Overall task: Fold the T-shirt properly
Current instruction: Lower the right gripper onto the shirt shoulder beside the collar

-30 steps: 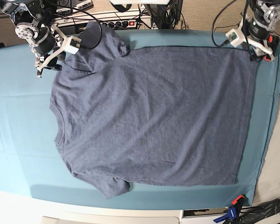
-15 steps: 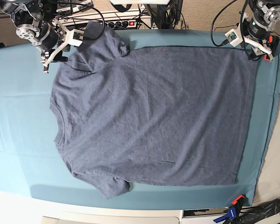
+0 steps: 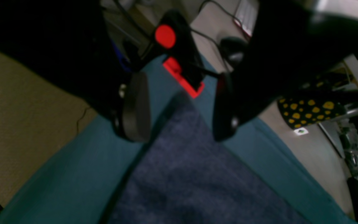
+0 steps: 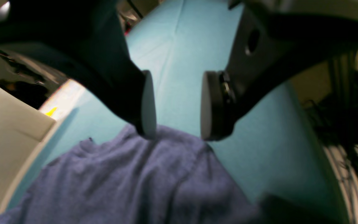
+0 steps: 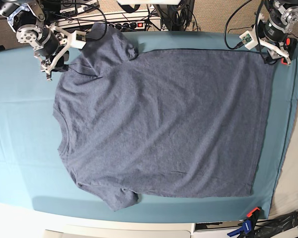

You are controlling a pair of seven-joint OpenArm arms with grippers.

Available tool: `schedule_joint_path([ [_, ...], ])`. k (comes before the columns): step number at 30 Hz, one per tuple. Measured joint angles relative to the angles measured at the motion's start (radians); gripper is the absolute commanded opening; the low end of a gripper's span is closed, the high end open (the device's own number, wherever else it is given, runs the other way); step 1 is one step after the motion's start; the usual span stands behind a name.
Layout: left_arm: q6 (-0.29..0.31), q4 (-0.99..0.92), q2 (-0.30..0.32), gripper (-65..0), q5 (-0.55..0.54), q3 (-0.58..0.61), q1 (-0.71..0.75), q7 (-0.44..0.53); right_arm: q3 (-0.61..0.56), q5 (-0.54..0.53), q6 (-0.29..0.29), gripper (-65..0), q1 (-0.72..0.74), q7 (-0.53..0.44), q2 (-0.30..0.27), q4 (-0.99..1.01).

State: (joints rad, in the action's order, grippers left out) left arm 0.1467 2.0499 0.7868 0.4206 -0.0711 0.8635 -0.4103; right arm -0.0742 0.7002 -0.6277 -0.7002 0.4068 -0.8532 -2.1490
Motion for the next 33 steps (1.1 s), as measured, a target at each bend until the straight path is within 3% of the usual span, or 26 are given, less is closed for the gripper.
schedule_joint_path([
  [11, -0.001, 0.0, 0.0, -31.3, 0.0, 0.0, 0.0, 0.008, 0.0, 0.026, 0.008, -40.4, 0.0, -0.043, -0.006, 0.0],
  [15, -0.003, 0.0, 0.0, -31.3, -0.015, 0.0, 0.0, 0.008, 0.0, 0.036, 0.069, -40.4, 0.004, -0.049, -0.006, 0.016],
  [22, -0.003, 0.0, 0.0, -31.3, -0.02, 0.0, -0.001, 0.008, -0.003, 0.059, 0.05, -40.4, 0.004, -0.08, -0.006, 0.071],
  [33, -0.003, 0.0, 0.0, -31.3, -0.021, 0.0, -0.003, 0.011, -0.211, 0.122, 0.033, -40.4, 0.04, -0.081, -0.005, 0.092],
])
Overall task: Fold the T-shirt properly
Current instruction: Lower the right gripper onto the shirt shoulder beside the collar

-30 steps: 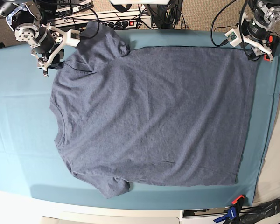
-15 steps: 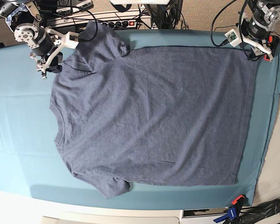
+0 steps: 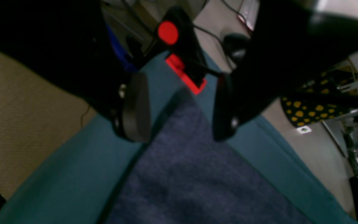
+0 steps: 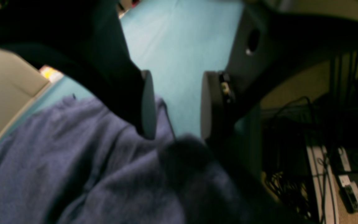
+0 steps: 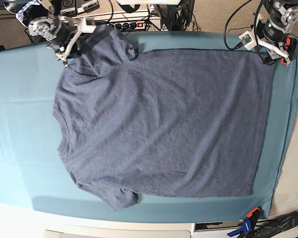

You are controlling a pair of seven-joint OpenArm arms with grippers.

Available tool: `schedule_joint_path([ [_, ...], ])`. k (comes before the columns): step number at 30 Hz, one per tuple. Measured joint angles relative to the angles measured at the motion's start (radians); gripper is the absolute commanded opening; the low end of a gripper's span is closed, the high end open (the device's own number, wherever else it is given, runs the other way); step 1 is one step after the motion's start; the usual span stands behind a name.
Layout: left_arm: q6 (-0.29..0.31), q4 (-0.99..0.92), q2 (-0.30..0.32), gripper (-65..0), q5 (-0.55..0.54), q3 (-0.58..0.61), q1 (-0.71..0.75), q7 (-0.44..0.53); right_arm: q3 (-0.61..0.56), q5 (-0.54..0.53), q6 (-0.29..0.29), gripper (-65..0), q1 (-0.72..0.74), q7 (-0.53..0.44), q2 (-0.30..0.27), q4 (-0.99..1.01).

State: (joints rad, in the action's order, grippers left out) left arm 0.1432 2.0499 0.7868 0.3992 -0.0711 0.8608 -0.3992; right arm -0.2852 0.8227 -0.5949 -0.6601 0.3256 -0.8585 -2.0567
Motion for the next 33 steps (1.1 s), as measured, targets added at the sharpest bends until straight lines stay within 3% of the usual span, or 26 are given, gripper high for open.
schedule_joint_path([
  [9, 0.0, 0.0, 0.0, -31.3, -0.001, 0.0, 0.0, 0.0, -0.05, 0.007, 0.023, -40.4, 0.109, 0.014, 0.031, 0.074],
  [21, -0.013, 0.0, 0.0, -31.3, -0.001, 0.0, 0.0, 0.0, -0.05, 0.018, 0.024, -40.4, 0.114, 0.015, 0.049, 0.074],
  [24, -0.012, 0.0, 0.0, -31.3, -0.001, 0.0, 0.0, 0.0, -0.049, 0.035, 0.048, -40.4, 0.114, 0.014, 0.067, 0.076],
  [33, -0.015, 0.0, 0.0, -31.3, -0.018, 0.0, -0.019, 0.001, -0.049, 0.033, 0.033, -40.4, 0.151, 0.006, 0.075, 0.08],
])
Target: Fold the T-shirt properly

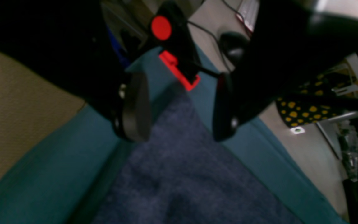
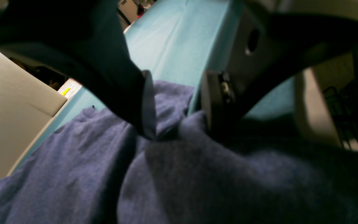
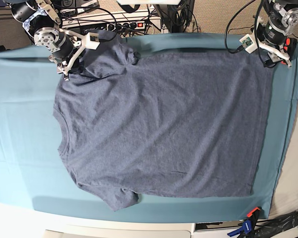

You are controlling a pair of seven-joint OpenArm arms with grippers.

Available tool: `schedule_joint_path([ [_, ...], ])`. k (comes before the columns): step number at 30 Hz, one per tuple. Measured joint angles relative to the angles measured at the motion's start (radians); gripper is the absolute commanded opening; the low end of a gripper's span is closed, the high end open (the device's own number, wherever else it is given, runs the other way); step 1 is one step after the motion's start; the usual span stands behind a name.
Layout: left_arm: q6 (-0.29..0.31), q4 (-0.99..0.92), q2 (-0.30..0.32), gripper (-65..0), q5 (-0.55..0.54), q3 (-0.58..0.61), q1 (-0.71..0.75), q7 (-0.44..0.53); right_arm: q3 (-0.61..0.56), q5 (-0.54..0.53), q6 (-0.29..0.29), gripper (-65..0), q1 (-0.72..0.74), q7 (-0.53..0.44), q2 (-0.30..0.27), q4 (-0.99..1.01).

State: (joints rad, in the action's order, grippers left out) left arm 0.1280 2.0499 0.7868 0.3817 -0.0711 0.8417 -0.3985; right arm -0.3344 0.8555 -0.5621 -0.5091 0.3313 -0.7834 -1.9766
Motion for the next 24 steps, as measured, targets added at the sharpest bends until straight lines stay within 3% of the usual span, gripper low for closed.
schedule_joint_path([
  [9, 0.0, 0.0, 0.0, -31.3, 0.0, 0.0, 0.0, 0.0, -0.005, -0.007, 0.0, -40.4, 0.002, -0.015, 0.0, 0.001],
  [17, 0.0, 0.0, 0.0, -31.3, 0.001, 0.0, 0.0, 0.0, -0.141, 0.077, 0.034, -40.4, 0.022, 0.034, -0.006, -0.002],
  [24, 0.0, 0.0, 0.0, -31.3, 0.0, 0.0, 0.0, -0.001, -0.16, 0.087, 0.042, -40.4, 0.022, 0.035, 0.024, -0.006],
])
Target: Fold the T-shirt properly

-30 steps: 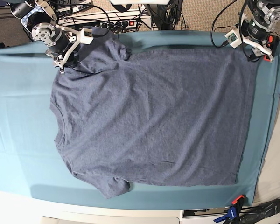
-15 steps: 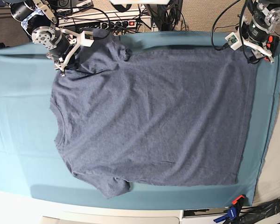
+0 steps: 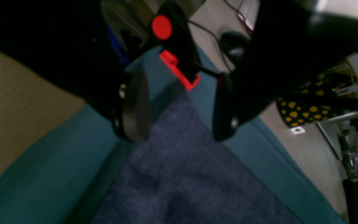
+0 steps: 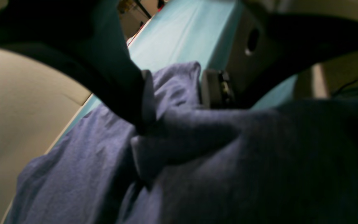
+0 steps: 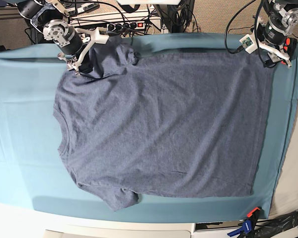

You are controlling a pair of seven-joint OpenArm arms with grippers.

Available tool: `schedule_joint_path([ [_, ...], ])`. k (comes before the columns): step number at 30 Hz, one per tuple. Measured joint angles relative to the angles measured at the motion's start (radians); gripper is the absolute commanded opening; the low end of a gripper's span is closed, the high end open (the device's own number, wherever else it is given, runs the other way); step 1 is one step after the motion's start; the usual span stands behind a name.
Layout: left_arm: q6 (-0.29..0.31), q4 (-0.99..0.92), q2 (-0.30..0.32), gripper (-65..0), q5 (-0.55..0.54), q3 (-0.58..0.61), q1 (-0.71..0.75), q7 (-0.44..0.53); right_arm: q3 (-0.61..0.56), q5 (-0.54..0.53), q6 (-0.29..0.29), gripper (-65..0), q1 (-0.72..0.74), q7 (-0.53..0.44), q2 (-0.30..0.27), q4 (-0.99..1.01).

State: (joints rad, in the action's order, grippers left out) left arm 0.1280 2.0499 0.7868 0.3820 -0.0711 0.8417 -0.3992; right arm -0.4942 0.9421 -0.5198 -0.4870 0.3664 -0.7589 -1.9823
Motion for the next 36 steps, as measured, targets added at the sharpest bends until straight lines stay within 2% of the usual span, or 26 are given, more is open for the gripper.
schedule_joint_path([
  [4, 0.0, 0.0, 0.0, -31.3, 0.0, 0.0, 0.0, 0.0, 0.0, 0.0, 0.0, -40.4, 0.0, 0.0, 0.028, -0.001],
  [9, 0.0, 0.0, 0.0, -31.3, 0.0, 0.0, 0.0, 0.0, -0.001, -0.005, 0.0, -40.4, 0.0, -0.003, 0.031, -0.01],
  [14, 0.0, 0.0, 0.0, -31.3, 0.0, 0.0, 0.0, 0.0, -0.027, -0.061, -0.041, -40.4, -0.01, -0.038, 0.046, -0.09],
  [26, 0.0, -0.001, 0.0, -31.3, 0.0, 0.0, 0.0, 0.0, -0.024, -0.08, -0.042, -40.6, -0.009, -0.023, 0.045, -0.113],
  [27, 0.0, -0.001, 0.0, -31.3, 0.0, 0.0, 0.0, 0.0, -0.024, -0.081, -0.042, -41.7, -0.009, -0.023, 0.045, -0.113],
  [29, 0.0, -0.001, 0.0, -31.3, 0.0, 0.0, 0.0, 0.0, -0.024, -0.088, -0.042, -48.4, -0.009, -0.023, 0.045, -0.113],
  [32, 0.0, -0.001, 0.0, -31.3, 0.0, 0.0, 0.0, 0.0, -0.024, -0.088, -0.042, -63.5, -0.009, -0.021, 0.045, -0.113],
  [36, 0.0, -0.001, 0.0, -31.3, 0.0, 0.0, 0.0, 0.0, -0.024, -0.089, -0.042, -65.0, -0.009, -0.019, 0.045, -0.113],
])
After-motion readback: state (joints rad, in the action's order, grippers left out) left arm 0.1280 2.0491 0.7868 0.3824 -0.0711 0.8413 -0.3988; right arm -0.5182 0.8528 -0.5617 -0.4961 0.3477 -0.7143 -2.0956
